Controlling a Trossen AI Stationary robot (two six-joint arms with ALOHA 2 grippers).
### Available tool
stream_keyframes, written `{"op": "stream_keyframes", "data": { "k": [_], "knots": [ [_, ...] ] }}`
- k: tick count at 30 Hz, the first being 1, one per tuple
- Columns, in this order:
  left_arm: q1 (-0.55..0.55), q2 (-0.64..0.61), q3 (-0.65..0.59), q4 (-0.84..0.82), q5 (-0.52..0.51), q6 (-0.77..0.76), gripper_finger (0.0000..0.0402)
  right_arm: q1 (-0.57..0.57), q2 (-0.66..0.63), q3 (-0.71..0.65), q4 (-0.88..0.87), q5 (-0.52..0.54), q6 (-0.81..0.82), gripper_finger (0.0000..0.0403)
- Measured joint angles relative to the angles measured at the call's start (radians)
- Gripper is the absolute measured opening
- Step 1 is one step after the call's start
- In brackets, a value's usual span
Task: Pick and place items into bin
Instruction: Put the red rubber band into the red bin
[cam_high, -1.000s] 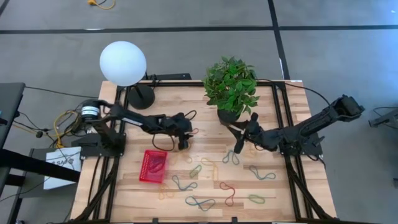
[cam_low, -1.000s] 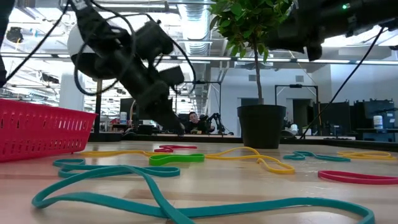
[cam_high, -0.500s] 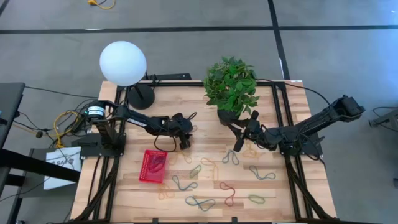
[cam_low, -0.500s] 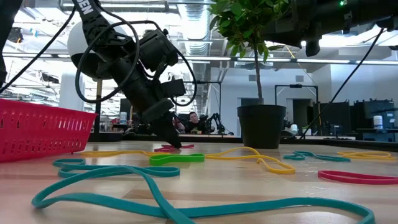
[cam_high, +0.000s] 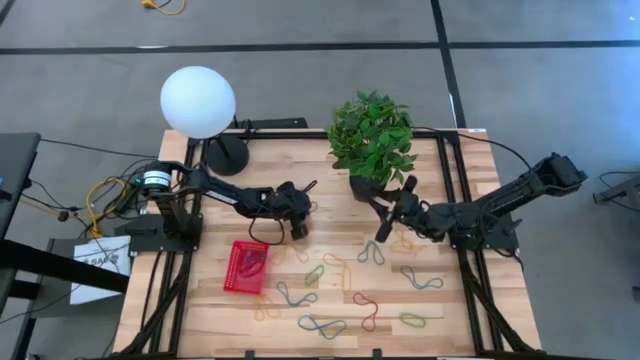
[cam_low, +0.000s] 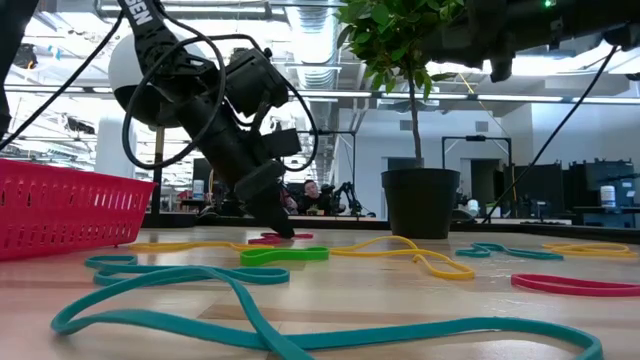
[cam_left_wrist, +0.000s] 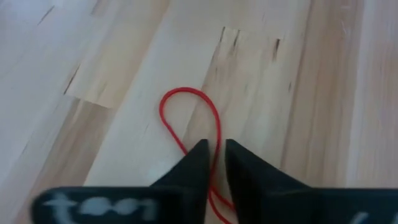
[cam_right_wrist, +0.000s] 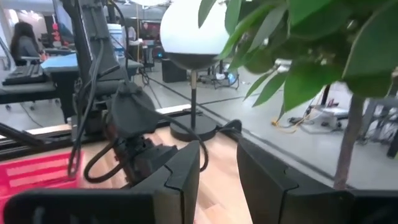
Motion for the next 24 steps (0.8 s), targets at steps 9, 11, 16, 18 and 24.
{"op": "stream_keyframes", "data": {
  "k": [9,11,16,18,24],
  "knots": [
    [-0.033,-0.204,-0.007,-0.106,-0.01,-0.08,0.0001,-0.032,0.0,0.0,0.067,-0.003,-0.055,0.0103],
    [-0.056,-0.315,-0.004,-0.177,-0.022,-0.092,0.0001,-0.035,0.0,0.0,0.065,-0.003,-0.055,0.0103],
    [-0.168,-0.613,-0.005,-0.36,-0.091,-0.159,0.0,-0.035,0.0,0.0,0.059,-0.003,-0.054,0.0103],
    [-0.232,-0.729,-0.005,-0.422,-0.11,-0.188,0.0,-0.035,0.0,0.0,0.057,-0.003,-0.055,0.0103],
    [-0.458,-0.981,-0.005,-0.514,-0.113,-0.279,0.0,-0.035,0.0,0.0,0.05,-0.003,-0.054,0.0103]
  ]
}}
